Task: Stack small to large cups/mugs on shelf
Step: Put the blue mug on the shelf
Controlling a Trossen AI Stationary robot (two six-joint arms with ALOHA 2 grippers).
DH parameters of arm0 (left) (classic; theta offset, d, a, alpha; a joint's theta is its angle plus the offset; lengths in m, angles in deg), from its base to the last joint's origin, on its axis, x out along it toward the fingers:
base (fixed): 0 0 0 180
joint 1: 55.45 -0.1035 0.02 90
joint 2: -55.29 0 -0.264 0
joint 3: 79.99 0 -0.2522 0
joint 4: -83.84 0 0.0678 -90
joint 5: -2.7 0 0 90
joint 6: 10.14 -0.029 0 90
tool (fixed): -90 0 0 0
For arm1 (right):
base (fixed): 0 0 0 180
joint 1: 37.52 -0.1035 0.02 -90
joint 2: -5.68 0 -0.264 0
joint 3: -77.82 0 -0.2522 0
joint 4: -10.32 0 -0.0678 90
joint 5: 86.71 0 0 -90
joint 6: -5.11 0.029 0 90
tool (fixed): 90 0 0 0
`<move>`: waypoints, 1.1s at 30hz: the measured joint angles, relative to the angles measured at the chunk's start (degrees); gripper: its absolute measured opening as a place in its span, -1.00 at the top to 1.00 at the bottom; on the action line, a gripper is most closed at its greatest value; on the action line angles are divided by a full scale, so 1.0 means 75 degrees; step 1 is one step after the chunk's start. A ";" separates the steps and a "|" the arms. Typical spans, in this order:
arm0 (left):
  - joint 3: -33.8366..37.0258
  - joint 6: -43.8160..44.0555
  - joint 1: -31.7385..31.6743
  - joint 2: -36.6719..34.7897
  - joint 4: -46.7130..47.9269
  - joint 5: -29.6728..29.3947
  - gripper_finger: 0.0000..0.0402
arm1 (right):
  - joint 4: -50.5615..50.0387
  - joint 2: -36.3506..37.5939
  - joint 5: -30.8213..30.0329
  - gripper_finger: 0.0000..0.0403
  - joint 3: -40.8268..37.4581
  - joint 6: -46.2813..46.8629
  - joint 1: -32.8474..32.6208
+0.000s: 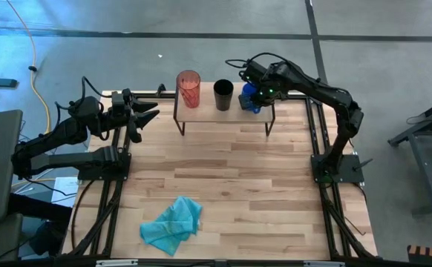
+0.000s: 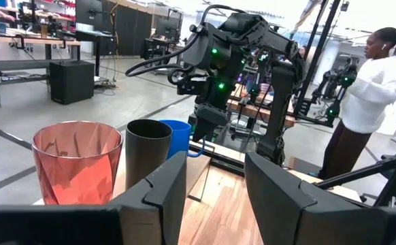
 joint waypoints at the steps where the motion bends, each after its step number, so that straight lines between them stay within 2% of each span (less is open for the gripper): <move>1: 0.0000 0.0000 0.0003 0.0000 0.0000 0.0000 0.31 | 0.0003 0.0000 -0.0003 0.76 0.0000 0.0023 -0.0002; 9: 0.0000 -0.0002 0.0000 0.0000 0.0006 0.0000 0.31 | -0.0070 0.0000 -0.0188 0.76 -0.0003 0.0452 -0.0003; 23: 0.0000 -0.0004 0.0000 0.0000 0.0047 0.0000 0.31 | -0.0041 0.0000 -0.0064 0.69 -0.0003 0.1128 -0.0031; 33: 0.0000 -0.0015 0.0000 0.0000 0.0067 0.0000 0.31 | -0.0041 0.0000 -0.0064 0.69 -0.0003 0.1069 -0.0061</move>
